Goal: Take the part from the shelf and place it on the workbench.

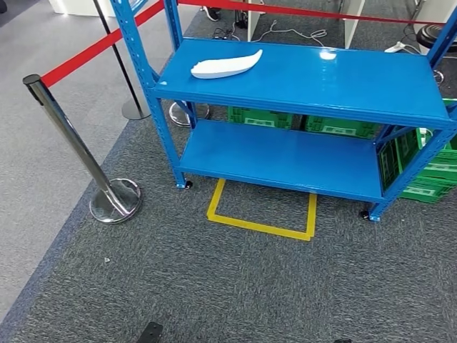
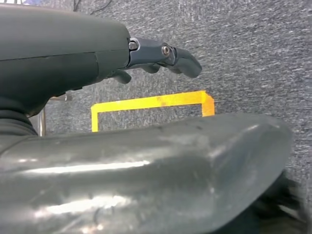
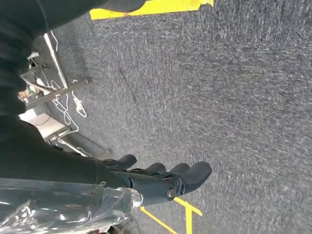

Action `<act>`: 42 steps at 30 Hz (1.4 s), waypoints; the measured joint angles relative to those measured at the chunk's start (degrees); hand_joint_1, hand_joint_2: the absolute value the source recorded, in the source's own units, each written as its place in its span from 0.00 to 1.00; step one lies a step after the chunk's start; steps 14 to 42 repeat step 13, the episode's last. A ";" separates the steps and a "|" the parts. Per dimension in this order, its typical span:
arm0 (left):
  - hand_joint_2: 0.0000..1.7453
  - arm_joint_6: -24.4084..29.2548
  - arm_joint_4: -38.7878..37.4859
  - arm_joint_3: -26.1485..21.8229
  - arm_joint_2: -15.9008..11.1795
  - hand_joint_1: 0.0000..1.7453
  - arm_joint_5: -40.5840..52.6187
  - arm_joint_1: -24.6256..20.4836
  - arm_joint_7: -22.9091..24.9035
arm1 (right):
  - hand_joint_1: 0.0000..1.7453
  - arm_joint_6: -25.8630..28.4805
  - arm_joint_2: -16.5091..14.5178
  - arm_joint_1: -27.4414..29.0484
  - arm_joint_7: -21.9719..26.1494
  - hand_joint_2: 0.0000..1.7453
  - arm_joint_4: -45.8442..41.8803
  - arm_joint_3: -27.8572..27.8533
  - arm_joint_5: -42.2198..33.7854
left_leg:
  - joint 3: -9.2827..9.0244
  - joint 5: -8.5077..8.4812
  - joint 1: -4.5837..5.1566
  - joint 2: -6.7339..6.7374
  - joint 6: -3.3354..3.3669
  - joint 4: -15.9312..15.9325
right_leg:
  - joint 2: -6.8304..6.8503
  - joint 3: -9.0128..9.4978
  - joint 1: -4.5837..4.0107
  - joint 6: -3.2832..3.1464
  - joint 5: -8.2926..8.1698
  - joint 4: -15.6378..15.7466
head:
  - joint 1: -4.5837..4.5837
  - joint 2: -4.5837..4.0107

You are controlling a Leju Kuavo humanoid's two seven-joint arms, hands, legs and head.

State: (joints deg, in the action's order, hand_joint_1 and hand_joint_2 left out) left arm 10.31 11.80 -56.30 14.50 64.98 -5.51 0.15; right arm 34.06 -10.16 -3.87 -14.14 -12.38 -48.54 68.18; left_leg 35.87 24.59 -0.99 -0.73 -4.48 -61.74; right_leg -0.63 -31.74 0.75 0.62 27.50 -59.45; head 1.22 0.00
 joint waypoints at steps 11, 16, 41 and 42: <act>0.00 0.13 0.00 0.00 0.19 0.00 -0.02 0.05 0.00 | 0.00 1.06 0.06 0.00 -0.32 1.00 -0.02 0.13 0.79 | -2.32 -0.42 0.15 0.03 1.95 4.90 | 0.18 0.20 -0.23 1.30 -0.22 0.78 | 0.04 0.00; 0.00 0.14 0.00 0.00 0.17 0.00 -0.02 0.05 0.00 | 0.00 1.05 0.06 0.00 -0.32 1.00 -0.02 0.13 0.80 | -2.31 -0.43 0.22 0.03 2.01 4.90 | 0.17 0.21 -0.17 1.36 -0.24 0.80 | 0.04 0.00; 0.00 0.14 0.00 0.00 0.17 0.00 -0.02 0.05 0.00 | 0.00 1.05 0.06 0.00 -0.32 1.00 -0.02 0.13 0.80 | -2.31 -0.43 0.22 0.03 2.01 4.90 | 0.17 0.21 -0.17 1.36 -0.24 0.80 | 0.04 0.00; 0.00 0.14 0.00 0.00 0.17 0.00 -0.02 0.05 0.00 | 0.00 1.05 0.06 0.00 -0.32 1.00 -0.02 0.13 0.80 | -2.31 -0.43 0.22 0.03 2.01 4.90 | 0.17 0.21 -0.17 1.36 -0.24 0.80 | 0.04 0.00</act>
